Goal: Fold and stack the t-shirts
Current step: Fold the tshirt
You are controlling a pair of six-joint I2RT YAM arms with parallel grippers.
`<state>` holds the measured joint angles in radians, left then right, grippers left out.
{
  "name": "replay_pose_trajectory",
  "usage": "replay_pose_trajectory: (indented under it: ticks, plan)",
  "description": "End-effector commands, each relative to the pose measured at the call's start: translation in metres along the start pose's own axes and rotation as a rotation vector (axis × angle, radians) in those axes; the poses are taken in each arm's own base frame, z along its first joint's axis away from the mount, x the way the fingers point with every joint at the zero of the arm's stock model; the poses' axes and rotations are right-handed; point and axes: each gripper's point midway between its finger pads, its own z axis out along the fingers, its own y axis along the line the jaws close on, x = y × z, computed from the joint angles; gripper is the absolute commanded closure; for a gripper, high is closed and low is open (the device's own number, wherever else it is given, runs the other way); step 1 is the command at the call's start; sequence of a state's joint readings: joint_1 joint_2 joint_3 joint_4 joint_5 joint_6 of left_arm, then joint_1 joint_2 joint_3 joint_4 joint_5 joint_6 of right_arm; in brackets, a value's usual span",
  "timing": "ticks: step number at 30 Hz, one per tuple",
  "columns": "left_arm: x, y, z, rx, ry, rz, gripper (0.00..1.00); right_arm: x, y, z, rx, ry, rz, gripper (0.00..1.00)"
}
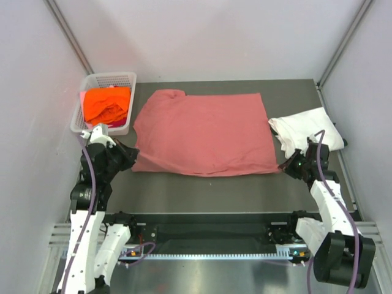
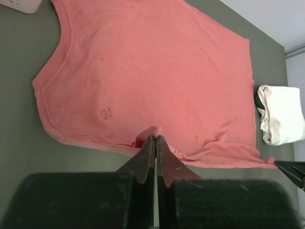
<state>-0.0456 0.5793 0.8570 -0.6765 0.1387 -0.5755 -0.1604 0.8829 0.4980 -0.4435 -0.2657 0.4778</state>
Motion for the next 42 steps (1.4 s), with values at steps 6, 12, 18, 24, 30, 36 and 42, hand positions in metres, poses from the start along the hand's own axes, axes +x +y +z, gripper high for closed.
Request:
replay_pose_trajectory:
  ticks: [6,12,18,24,30,36,42]
  plan:
    - [-0.037,-0.017,0.036,0.051,-0.081,0.01,1.0,-0.046,0.028,0.008,-0.011,-0.097,-0.069,1.0]
    - [-0.049,-0.017,0.073,0.028,-0.062,0.005,1.0,-0.061,0.045,0.027,0.021,-0.099,-0.093,1.0]
    - [-0.069,-0.017,0.097,0.003,-0.108,-0.003,1.0,-0.078,0.048,0.049,0.059,-0.081,-0.097,1.0]
    - [-0.089,-0.015,0.108,-0.023,-0.18,0.001,1.0,-0.087,0.062,0.066,0.054,-0.062,-0.135,1.0]
    - [-0.103,-0.02,0.116,-0.008,-0.227,0.001,1.0,-0.097,0.064,0.075,0.065,-0.064,-0.146,1.0]
    - [-0.105,-0.018,0.133,-0.014,-0.219,-0.009,1.0,-0.108,0.07,0.081,0.072,-0.07,-0.152,1.0]
    - [-0.111,-0.01,0.147,-0.053,-0.236,-0.009,1.0,-0.117,0.069,0.086,0.097,-0.08,-0.145,1.0]
